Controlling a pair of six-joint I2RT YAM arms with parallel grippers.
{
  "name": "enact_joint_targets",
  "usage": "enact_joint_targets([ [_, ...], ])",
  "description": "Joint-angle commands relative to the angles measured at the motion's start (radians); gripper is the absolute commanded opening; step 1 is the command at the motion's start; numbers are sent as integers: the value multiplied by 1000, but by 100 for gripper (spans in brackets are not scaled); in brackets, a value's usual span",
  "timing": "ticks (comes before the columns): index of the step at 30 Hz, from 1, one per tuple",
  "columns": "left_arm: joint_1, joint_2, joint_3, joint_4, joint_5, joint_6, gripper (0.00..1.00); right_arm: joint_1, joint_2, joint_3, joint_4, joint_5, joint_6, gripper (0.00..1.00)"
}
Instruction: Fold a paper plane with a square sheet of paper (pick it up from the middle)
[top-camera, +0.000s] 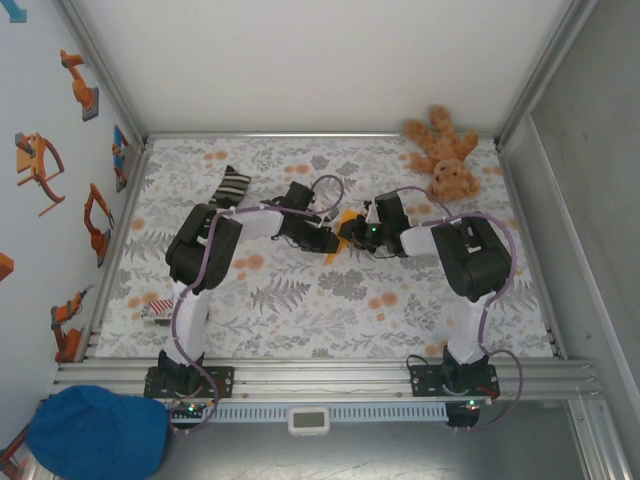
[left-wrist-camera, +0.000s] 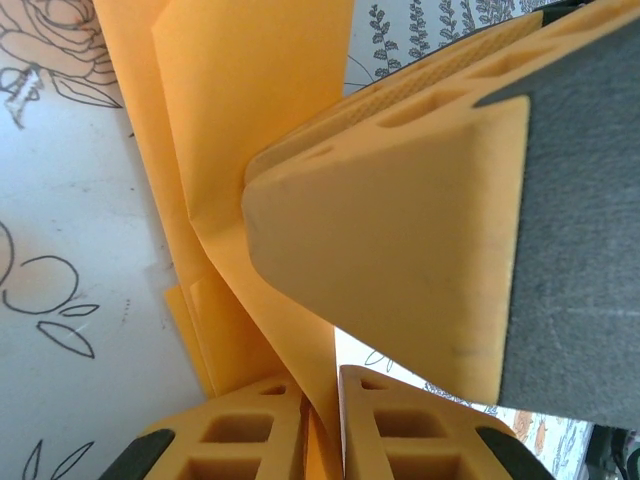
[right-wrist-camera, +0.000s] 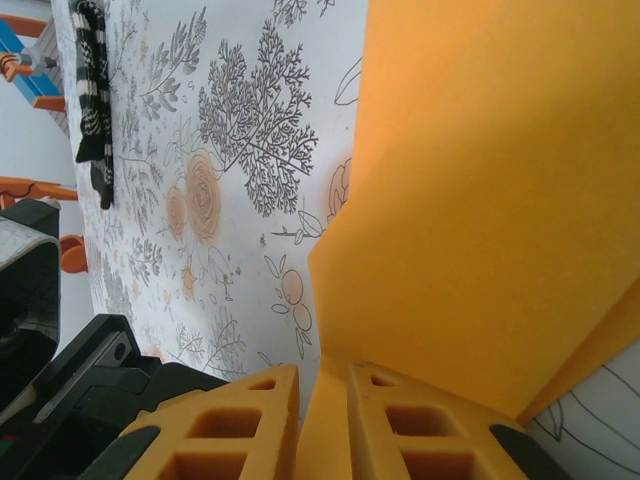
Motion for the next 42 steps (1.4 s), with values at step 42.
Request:
enact_joint_targets([
  [42, 21, 69, -57, -65, -53, -27, 13, -1, 20, 12, 9, -15, -52, 20],
])
